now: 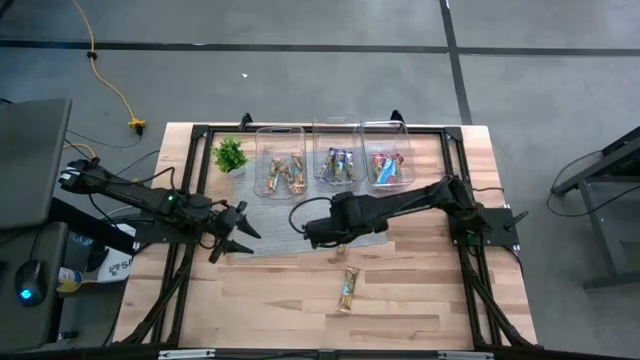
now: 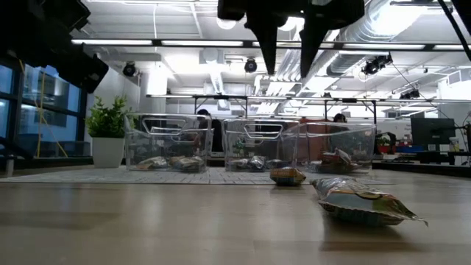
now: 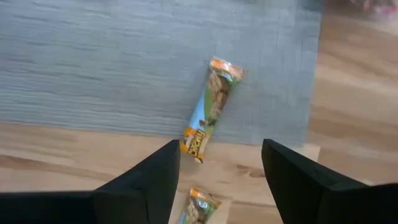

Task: Pick and place Granola Bars by type
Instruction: Put the yellow granola bar into the left transparent bin

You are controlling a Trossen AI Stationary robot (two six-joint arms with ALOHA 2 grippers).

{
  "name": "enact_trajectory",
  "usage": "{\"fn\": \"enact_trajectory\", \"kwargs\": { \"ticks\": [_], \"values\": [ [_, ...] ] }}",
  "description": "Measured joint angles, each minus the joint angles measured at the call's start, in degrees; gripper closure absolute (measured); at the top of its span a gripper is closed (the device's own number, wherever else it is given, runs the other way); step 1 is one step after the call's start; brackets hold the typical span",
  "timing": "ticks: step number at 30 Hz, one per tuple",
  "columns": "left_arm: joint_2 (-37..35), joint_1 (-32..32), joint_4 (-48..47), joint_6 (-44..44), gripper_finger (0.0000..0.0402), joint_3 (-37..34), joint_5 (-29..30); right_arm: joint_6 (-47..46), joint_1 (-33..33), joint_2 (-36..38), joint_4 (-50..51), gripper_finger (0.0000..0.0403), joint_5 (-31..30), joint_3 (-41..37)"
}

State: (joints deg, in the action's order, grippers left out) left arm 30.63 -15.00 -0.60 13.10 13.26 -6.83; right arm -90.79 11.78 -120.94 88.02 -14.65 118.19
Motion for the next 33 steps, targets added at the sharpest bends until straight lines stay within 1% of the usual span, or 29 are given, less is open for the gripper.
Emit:
{"fn": "enact_trajectory", "kwargs": {
  "ticks": [5, 8, 11, 15, 17, 21, 24, 28, 33],
  "values": [
    [-1.7, 0.0, -0.6, -0.3, 0.0186, 0.0, 0.0, -0.6, 0.2, -0.2, -0.3, 0.0166, -1.2, -0.1],
    [-3.3, 0.0, -1.7, -0.8, 0.0186, 0.1, 1.3, -1.6, -0.6, -0.1, -3.1, 0.0147, -1.1, -3.7],
    [-5.1, 0.0, -3.1, -0.9, 0.0186, 0.0, 2.8, -1.8, -1.4, -0.1, -10.7, 0.0135, 2.0, -11.3],
    [-6.8, 0.0, -3.6, -0.2, 0.0186, 0.1, 3.3, -2.0, -2.1, 0.7, -22.2, 0.0130, 7.4, -20.9],
    [-7.3, 0.0, -4.3, 0.2, 0.0186, 0.1, 3.8, -2.6, -2.3, 2.5, -27.7, 0.0130, 8.2, -24.2],
    [-7.3, 0.0, -4.3, 0.2, 0.0186, 0.1, 4.7, -4.4, -3.2, 6.3, -33.1, 0.0130, 10.4, -31.6],
    [-7.3, 0.0, -4.4, 0.6, 0.0186, 0.1, 4.8, -5.0, -4.4, 8.7, -40.3, 0.0130, 12.3, -37.3],
    [-7.3, 0.0, -4.7, 0.7, 0.0186, 0.1, 5.3, -5.6, -6.1, 10.0, -48.8, 0.0130, 14.9, -42.9],
    [-7.3, 0.0, -5.2, 0.7, 0.0186, 0.1, 5.6, -4.6, -7.9, 9.9, -53.5, 0.0130, 16.4, -45.0]
  ]
}}
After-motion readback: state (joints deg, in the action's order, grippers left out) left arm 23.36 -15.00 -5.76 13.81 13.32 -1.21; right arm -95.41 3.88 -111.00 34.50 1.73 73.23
